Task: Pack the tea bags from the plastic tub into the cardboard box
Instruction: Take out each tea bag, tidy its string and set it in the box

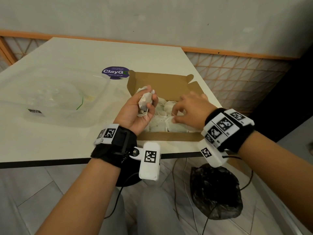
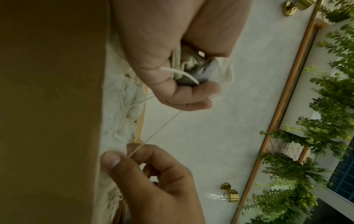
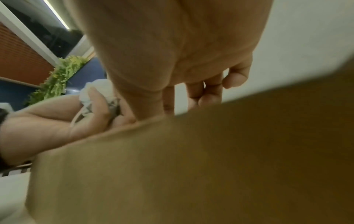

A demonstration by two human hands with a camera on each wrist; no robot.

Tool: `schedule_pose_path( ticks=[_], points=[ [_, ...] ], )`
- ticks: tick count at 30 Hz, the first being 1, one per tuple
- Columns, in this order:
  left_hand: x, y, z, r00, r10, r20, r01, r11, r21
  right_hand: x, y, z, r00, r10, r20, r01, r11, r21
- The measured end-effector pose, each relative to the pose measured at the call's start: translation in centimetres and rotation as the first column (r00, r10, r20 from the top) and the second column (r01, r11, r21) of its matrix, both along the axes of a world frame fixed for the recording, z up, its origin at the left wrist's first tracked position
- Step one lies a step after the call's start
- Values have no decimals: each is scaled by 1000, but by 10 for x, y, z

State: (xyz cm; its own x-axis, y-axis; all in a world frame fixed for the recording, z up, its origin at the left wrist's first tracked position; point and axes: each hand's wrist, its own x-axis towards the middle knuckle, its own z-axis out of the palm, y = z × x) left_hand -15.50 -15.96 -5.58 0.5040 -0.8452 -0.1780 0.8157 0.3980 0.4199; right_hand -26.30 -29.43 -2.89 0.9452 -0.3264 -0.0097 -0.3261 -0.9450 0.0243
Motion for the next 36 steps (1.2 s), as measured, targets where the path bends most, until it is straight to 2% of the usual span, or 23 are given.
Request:
schedule_pose_path(
  ticks=[2,4,6,8,10,12,14,16,18,20,23,25,28,31,33,36],
  points=[
    [0,1,-1,1000,-4,-6,4,1000,-5,5,-9,-2,996,-88,10,84,972,221],
    [0,1,-1,1000,-6,-10,6,1000,-2,6,-16,-4,988,-155,-12,145,894,424],
    [0,-1,-1,1000,3,-7,-3,1000,26,5,-20,-7,981,-192,-34,187,880,436],
    [1,-2,-1,1000,18,-8,-18,999,43,4,-21,-8,974,-227,18,200,889,412],
    [3,-3,-1,999,34,-20,-33,998,54,4,-17,-5,941,-258,217,136,879,457],
    [5,-4,-3,999,47,-20,-46,997,62,5,-2,4,856,-248,453,-41,842,538],
    [4,-6,-6,999,41,21,-42,998,48,8,20,13,818,-211,536,-190,780,597],
    [4,-8,-9,996,26,86,-30,998,53,15,36,14,839,-211,501,-211,724,657],
    [4,-8,-11,992,8,127,-17,997,70,24,40,7,855,-254,453,-158,704,693],
    [4,-7,-10,992,-3,129,-5,998,61,29,35,0,830,-319,458,-140,676,723],
    [5,-6,-8,994,9,108,-17,997,70,25,24,-1,774,-433,462,-204,520,829],
    [5,-7,-8,995,9,95,-17,996,83,19,16,4,773,-446,451,-219,480,849],
    [6,-8,-8,997,13,72,-19,996,89,13,2,13,797,-398,455,-182,560,809],
    [5,-8,-8,998,37,47,-40,996,83,6,-18,22,789,-414,454,-93,649,755],
    [5,-8,-7,999,43,27,-45,996,75,-1,-30,27,821,-409,398,-21,674,738],
    [5,-8,-7,999,45,9,-46,997,65,-14,-41,34,900,-313,303,62,780,623]
  ],
)
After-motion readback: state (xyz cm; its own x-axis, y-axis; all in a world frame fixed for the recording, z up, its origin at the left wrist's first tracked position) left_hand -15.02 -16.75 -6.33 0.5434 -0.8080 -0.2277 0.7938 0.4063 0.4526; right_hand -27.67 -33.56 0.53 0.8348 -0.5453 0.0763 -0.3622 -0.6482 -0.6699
